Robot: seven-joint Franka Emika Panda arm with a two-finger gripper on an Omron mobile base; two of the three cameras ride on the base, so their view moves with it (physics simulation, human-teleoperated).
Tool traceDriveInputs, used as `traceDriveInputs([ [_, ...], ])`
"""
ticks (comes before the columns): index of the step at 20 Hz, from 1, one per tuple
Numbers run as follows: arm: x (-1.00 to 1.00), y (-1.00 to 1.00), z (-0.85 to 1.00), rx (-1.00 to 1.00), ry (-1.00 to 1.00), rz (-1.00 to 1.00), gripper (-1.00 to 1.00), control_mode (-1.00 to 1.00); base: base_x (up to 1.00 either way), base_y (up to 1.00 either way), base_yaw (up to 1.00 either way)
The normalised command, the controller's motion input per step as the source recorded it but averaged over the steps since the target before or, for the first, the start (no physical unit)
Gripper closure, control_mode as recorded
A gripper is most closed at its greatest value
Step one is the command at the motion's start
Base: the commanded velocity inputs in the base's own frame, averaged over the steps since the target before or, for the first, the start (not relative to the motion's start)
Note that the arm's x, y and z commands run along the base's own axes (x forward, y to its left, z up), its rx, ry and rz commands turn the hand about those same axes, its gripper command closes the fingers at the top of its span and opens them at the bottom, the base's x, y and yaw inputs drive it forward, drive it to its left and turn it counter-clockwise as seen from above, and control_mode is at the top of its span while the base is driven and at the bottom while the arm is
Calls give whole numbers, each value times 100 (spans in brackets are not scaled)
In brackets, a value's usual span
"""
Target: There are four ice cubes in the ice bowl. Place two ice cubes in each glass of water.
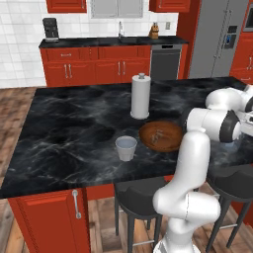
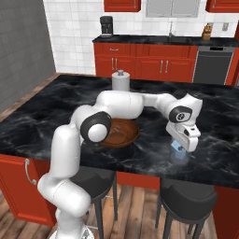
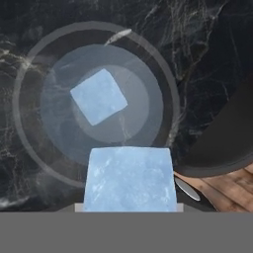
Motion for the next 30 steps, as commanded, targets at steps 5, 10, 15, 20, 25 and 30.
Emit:
traceDriveInputs([
  [5, 7, 0, -12, 0, 0, 0, 100, -100, 0, 0, 0],
  [10, 0, 0, -41, 0, 0, 0, 100, -100, 0, 0, 0],
  [15, 0, 0, -28, 0, 0, 0, 100, -100, 0, 0, 0],
  [20, 3, 0, -23, 0, 0, 0, -100, -100, 0, 0, 0],
  [25, 3, 0, -10, 0, 0, 0, -100, -100, 0, 0, 0],
  [30, 2, 0, -1, 0, 0, 0, -100, -100, 0, 0, 0],
])
